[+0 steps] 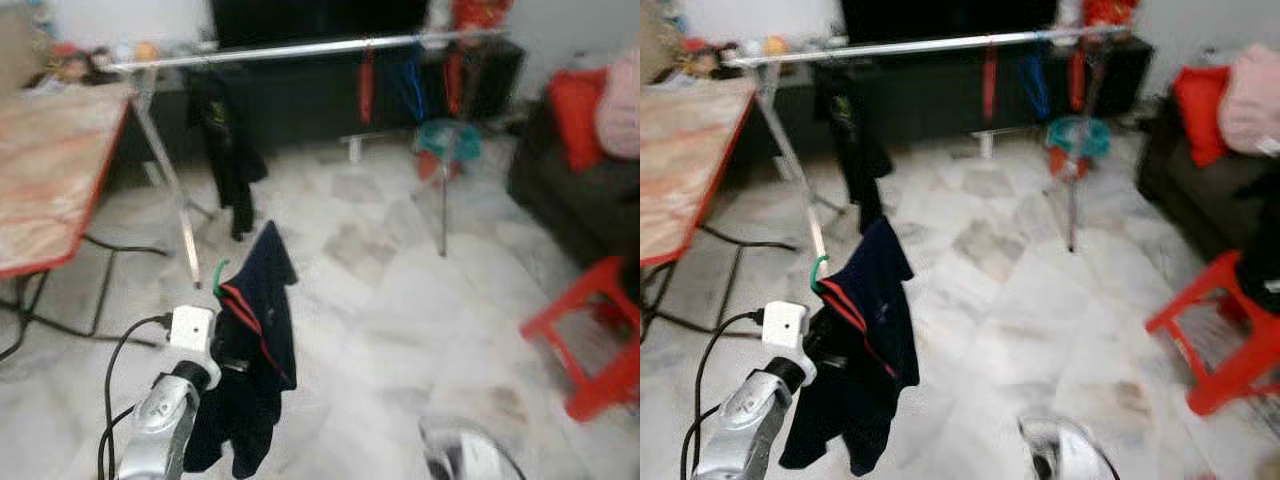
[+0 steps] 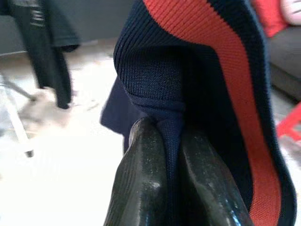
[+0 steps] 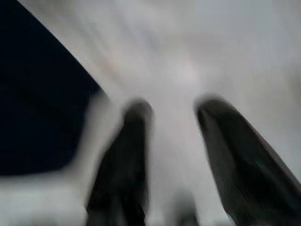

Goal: Hang hanger

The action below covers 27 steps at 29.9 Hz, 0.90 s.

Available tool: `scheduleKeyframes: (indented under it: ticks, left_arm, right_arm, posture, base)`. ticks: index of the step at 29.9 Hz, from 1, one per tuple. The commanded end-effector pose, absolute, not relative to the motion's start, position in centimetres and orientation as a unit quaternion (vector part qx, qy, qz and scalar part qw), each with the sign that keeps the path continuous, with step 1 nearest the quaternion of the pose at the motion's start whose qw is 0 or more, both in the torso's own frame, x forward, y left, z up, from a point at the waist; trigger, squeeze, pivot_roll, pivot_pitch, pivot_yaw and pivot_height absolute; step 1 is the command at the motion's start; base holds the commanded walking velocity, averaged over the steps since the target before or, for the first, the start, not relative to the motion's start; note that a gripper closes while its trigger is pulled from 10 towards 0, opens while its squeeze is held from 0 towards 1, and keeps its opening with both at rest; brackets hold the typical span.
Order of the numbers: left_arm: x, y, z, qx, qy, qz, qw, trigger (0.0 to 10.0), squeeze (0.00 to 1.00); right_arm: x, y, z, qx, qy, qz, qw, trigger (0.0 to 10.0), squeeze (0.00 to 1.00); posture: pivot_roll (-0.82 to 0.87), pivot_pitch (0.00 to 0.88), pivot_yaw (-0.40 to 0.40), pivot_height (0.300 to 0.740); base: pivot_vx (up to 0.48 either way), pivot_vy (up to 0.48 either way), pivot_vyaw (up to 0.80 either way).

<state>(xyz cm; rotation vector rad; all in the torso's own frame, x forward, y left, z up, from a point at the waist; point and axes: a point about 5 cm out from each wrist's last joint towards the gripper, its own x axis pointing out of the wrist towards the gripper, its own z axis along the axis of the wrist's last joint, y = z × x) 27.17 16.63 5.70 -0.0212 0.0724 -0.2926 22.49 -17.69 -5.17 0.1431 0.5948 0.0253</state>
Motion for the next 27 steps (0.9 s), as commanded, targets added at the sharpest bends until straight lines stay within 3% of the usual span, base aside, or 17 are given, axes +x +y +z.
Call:
scheduleKeyframes:
  ticks: [1,9,18,21,22,27]
  left_arm:
    - [27.3,17.3,6.6,-0.004,0.021,-0.141,0.990,10.0,0.00]
    - [27.6,17.4,7.5,0.007,0.017,-0.176,0.984,10.0,0.00]
    - [28.0,16.6,8.7,0.024,0.029,-0.254,0.967,10.0,0.00]
    - [28.1,16.4,8.9,0.038,0.039,-0.275,0.960,10.0,0.00]
    - [28.5,16.4,9.3,0.030,0.036,-0.274,0.961,10.0,0.00]
    - [28.9,15.7,10.4,0.011,0.025,-0.287,0.958,10.0,0.00]
  right_arm:
    - [21.7,-17.9,-5.6,0.068,0.297,0.007,0.952,10.0,0.00]
    - [24.8,-17.9,-2.8,0.079,0.207,0.024,0.975,10.0,0.00]
    - [27.5,-17.2,1.9,0.059,0.093,0.156,0.982,10.0,0.00]
    - [27.7,-16.6,3.4,0.083,0.070,0.221,0.969,10.0,0.00]
    - [27.4,-16.0,4.6,0.088,0.054,0.276,0.956,10.0,0.00]
    - [26.6,-14.5,7.0,0.164,0.028,0.375,0.912,10.0,0.00]
  posture:
    - [-0.07,0.010,0.037,0.740]
    - [-0.07,0.000,0.042,0.740]
    - [-0.07,0.000,0.041,0.740]
    - [-0.08,0.004,0.045,0.740]
    - [-0.08,0.009,0.047,0.740]
    - [-0.08,0.018,0.051,0.740]
  base:
    - [0.000,0.000,0.00]
    - [0.000,0.000,0.00]
    - [0.000,0.000,0.00]
    - [0.000,0.000,0.00]
    - [0.000,0.000,0.00]
    - [0.000,0.000,0.00]
